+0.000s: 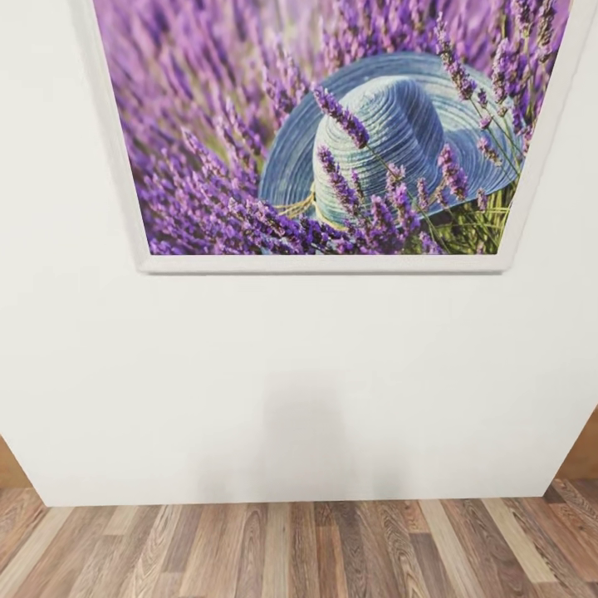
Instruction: In the bedroom, move the book from the bed onto either nightstand, and place the two sandals side by side next to the bed.
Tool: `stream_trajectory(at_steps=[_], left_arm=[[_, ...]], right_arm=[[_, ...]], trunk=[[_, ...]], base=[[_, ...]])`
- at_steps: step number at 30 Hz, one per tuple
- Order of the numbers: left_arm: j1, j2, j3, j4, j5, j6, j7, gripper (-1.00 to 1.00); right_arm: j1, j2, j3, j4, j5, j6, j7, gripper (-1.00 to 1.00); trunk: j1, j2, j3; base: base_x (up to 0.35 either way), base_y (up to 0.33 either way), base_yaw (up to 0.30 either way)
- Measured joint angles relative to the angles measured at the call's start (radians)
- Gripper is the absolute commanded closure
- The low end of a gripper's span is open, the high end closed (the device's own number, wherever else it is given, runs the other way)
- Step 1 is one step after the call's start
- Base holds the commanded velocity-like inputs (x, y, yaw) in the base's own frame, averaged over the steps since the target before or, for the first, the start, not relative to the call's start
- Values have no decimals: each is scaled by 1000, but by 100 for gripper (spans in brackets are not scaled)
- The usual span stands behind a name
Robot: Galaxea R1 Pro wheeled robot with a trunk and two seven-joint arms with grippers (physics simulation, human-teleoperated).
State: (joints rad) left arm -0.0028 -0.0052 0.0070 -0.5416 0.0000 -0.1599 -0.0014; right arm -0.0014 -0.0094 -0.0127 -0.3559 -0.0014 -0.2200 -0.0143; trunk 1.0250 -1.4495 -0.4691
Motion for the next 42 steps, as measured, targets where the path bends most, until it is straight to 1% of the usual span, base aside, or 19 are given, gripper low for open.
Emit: stream_trajectory(at_steps=[6,22,35,42], left_arm=[[0,0,0,0,0,0,0,-100],[0,0,0,0,0,0,0,-100],[0,0,0,0,0,0,0,-100],[0,0,0,0,0,0,0,-100]], right_arm=[[0,0,0,0,0,0,0,-100],[0,0,0,0,0,0,0,-100],[0,0,0,0,0,0,0,-100],[0,0,0,0,0,0,0,-100]], trunk=[[0,0,0],[0,0,0],[0,0,0],[0,0,0]], base=[[130,0,0],[242,0,0],[37,0,-5],[1,0,-194]])
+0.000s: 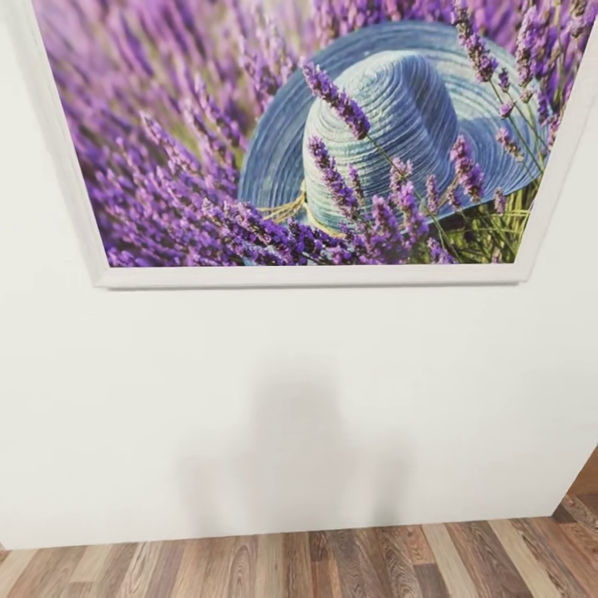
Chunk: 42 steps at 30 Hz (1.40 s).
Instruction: In the bedroom, move the book from the bed onto either nightstand, and place the two sandals side by side next to the bed.
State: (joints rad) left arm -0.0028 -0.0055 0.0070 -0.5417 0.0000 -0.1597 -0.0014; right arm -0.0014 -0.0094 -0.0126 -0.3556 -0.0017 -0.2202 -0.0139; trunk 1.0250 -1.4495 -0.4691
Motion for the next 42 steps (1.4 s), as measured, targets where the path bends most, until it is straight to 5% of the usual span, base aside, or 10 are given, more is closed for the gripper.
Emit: stream_trajectory(at_steps=[42], left_arm=[[0,0,0,0,0,0,0,-100]], right_arm=[[0,0,0,0,0,0,0,-100]], trunk=[[0,0,0]], base=[[0,0,-230]])
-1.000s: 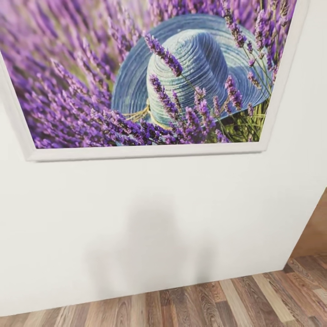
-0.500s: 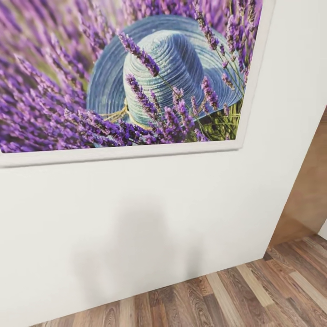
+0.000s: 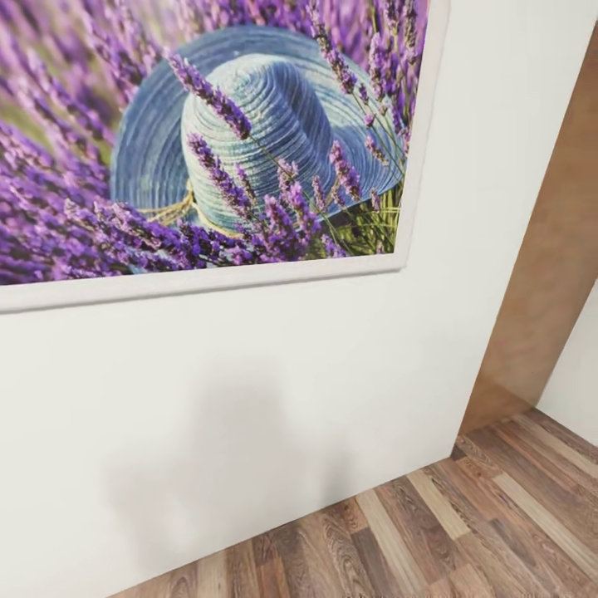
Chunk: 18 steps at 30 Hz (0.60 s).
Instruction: In the bedroom, move the book from the bed onto either nightstand, and place the two sandals side by side next to the bed.
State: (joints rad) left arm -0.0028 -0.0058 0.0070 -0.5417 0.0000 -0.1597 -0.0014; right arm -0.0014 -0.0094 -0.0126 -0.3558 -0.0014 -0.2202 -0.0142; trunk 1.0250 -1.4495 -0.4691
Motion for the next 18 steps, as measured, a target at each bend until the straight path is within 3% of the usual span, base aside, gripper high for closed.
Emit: stream_trajectory(at_steps=[18], left_arm=[[0,1,0,0,0,0,0,-100]], right_arm=[[0,0,0,0,0,0,0,-100]], trunk=[[0,0,0]], base=[[0,0,-219]])
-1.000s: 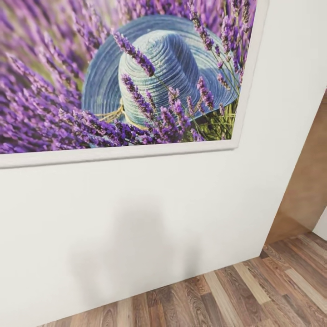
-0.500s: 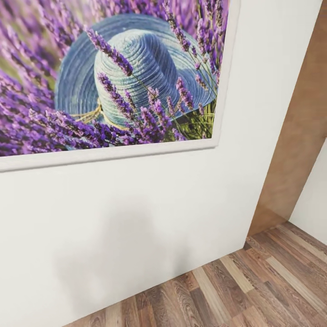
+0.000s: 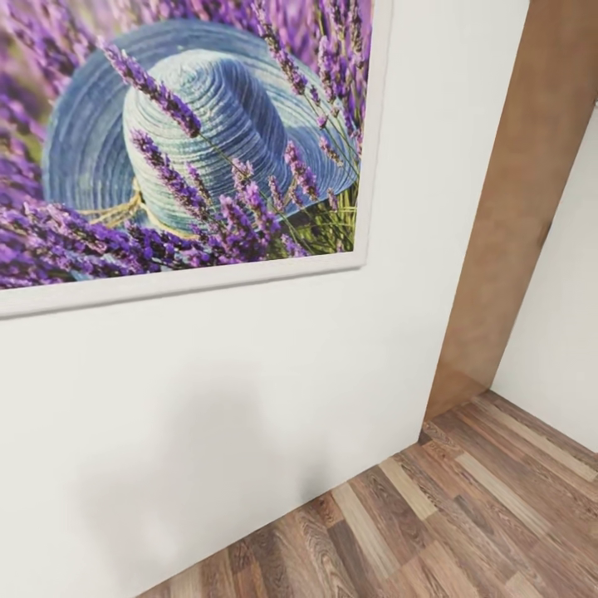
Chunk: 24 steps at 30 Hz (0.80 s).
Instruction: In the bedroom, move the book from the bed onto either nightstand, and place the two sandals side by side next to the bed.
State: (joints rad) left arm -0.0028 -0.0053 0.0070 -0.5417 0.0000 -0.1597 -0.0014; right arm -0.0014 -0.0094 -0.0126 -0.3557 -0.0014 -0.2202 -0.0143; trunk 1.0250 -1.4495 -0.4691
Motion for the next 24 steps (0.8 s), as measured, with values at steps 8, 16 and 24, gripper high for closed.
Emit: stream_trajectory(at_steps=[8,16,24], left_arm=[[0,1,0,0,0,0,0,-100],[0,1,0,0,0,0,0,-100],[0,1,0,0,0,0,0,-100]], right_arm=[[0,0,0,0,0,0,0,-100],[0,0,0,0,0,0,0,-100],[0,0,0,0,0,0,0,-100]], trunk=[[0,0,0],[0,0,0],[0,0,0]], base=[[0,0,-219],[0,0,-219],[0,0,-219]])
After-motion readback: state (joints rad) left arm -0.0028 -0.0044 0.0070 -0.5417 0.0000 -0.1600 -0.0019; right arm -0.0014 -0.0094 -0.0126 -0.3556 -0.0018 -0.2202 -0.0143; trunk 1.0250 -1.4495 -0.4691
